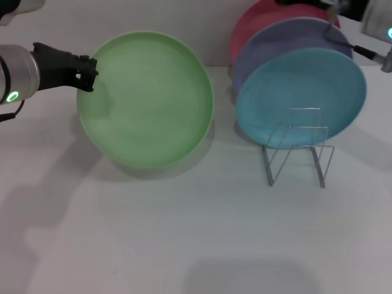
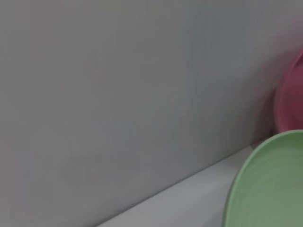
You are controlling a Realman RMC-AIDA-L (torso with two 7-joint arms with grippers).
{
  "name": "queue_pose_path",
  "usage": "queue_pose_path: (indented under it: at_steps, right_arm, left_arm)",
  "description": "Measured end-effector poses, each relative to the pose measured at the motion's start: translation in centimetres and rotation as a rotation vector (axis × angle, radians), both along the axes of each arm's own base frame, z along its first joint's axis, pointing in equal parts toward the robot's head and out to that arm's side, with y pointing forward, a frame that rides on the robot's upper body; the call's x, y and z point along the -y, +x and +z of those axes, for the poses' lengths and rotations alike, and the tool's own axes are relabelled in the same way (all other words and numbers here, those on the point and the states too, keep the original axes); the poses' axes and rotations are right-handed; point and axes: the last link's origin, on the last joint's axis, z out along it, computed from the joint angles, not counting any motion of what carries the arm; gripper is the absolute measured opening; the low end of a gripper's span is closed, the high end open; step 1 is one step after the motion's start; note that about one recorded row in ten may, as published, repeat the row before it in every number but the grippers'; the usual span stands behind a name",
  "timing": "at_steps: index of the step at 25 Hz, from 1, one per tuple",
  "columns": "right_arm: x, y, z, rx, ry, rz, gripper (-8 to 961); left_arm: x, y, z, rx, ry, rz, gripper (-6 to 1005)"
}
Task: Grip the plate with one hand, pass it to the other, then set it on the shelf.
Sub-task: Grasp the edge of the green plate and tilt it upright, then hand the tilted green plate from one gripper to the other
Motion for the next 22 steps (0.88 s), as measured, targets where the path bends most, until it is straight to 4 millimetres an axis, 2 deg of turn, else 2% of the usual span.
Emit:
queue_pose_path:
  at_steps: [5,10,15,22]
  right_arm:
    - [-0.6,-2.5,-1.0,0.257,-0.132,-0.184,768]
    - [-0.8,-3.4,-2.2,0.332,-0.198,-0.217,769]
    - [-1.0,-3.2,-4.5,0.387,-0.257,-0.229,767]
    - [-1.9,-3.0,-6.1,0.406,-0.299,-0.249,762]
  left_arm:
    - [0.0,0.3,0.0,0.002,0.005,-0.011,61]
    - [-0.1,0.3,0.1,0.006,0.015,-0.016,64]
    - [0.0,0.2,0.0,0.009,0.014,-0.015,67]
    - [-0.1,0.4,-0.1,0.018,0.011,-0.016,71]
